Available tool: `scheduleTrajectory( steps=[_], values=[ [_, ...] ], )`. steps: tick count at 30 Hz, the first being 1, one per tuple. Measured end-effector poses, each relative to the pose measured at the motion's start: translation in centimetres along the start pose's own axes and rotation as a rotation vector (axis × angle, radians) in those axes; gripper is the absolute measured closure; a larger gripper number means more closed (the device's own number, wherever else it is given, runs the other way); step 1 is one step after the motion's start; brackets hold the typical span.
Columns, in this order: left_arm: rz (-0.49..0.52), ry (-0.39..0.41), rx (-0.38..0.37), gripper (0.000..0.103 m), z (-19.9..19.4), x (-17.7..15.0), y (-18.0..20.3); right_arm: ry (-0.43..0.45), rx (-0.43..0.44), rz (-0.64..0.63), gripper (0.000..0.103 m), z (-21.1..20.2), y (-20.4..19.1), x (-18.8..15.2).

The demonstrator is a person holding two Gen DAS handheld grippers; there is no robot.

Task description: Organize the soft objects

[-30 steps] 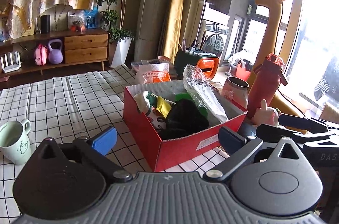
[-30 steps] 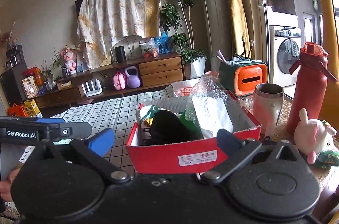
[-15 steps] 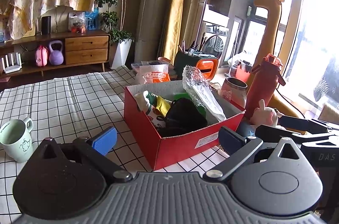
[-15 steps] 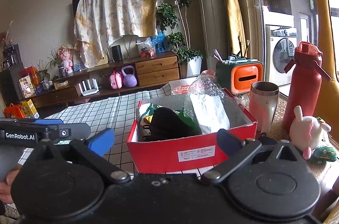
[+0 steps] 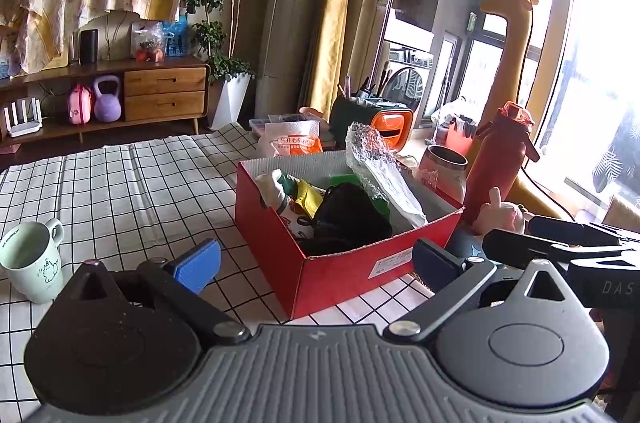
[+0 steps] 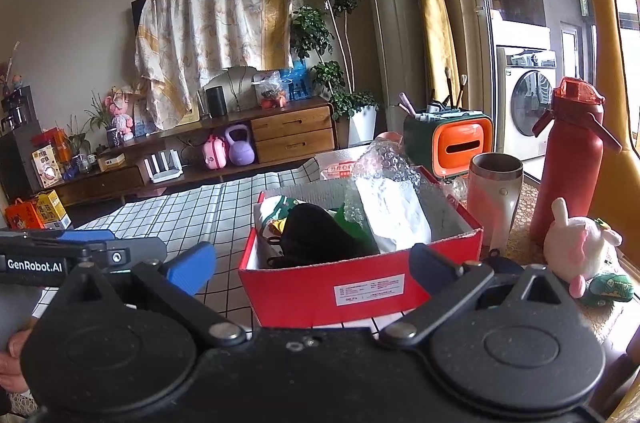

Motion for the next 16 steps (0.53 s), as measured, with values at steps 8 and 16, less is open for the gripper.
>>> scheduleTrajectory(
  steps=[8,16],
  values=[
    [0.002,-0.007,-0.005,0.0,0.11,-0.3,0.11,-0.006,-0.007,0.001,0.0,0.17,-0.26,-0.04],
    [0.001,-0.001,0.003,0.0,0.0,-0.45,0.03,-0.014,-0.012,0.007,0.0,0.43,-0.24,-0.27]
  ],
)
Point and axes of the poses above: each gripper's, at about its wrist camera, not at the fingertips, and z roughly the way its jaws point, y to its right, x to its top, the point moved 1 cm from there along z, roughly the way its jaws point, and after that the axes turned 14 degrees about x, right-handed, at the moved point
